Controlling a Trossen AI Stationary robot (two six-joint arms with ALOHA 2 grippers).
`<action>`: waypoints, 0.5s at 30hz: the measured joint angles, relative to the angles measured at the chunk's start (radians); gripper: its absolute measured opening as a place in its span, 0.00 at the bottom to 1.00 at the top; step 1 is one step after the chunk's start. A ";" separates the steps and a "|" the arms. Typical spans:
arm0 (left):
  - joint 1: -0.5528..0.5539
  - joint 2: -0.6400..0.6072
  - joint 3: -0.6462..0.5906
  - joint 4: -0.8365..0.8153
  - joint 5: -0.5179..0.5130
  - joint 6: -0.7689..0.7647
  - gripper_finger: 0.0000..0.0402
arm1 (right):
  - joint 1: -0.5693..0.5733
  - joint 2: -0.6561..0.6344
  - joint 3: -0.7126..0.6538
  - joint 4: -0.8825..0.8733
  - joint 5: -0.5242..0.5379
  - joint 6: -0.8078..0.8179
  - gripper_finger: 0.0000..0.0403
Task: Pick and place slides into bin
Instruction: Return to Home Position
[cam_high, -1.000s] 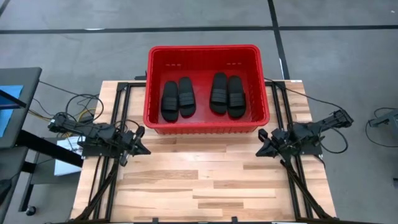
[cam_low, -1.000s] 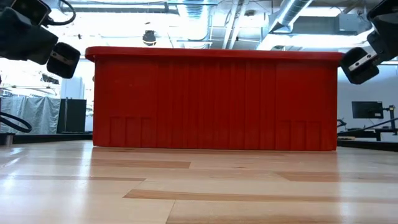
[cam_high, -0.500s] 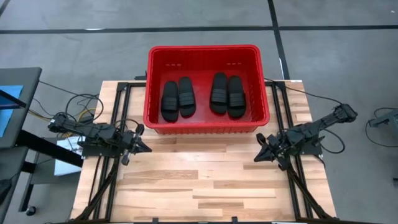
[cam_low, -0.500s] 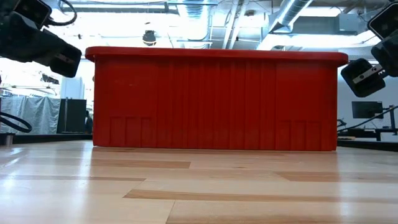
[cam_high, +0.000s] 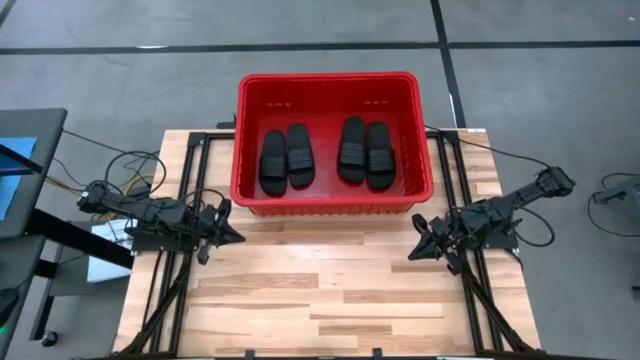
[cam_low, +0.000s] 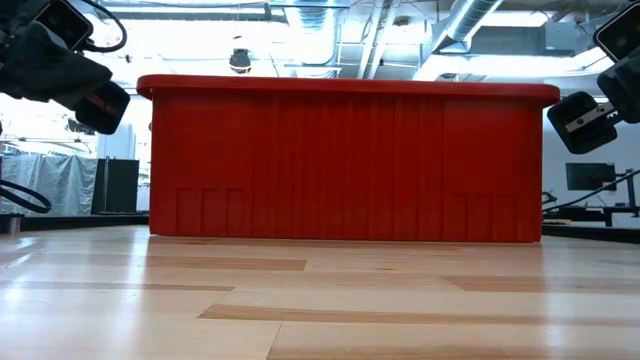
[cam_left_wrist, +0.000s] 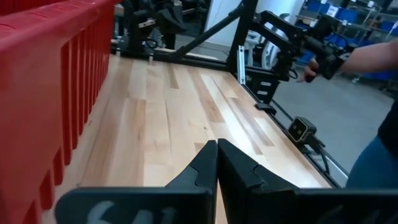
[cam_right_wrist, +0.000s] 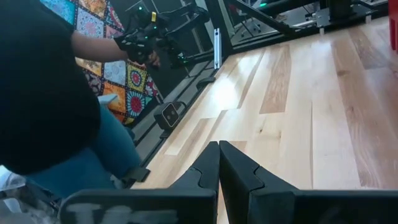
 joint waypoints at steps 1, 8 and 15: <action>0.000 0.000 0.000 0.000 0.004 -0.001 0.00 | 0.000 0.000 0.000 0.000 0.000 0.000 0.00; 0.000 0.000 0.000 -0.001 0.000 -0.018 0.00 | 0.000 0.000 0.000 0.000 0.000 0.000 0.00; 0.000 0.000 0.000 -0.001 0.000 0.015 0.00 | 0.000 0.000 0.000 0.000 0.000 0.000 0.00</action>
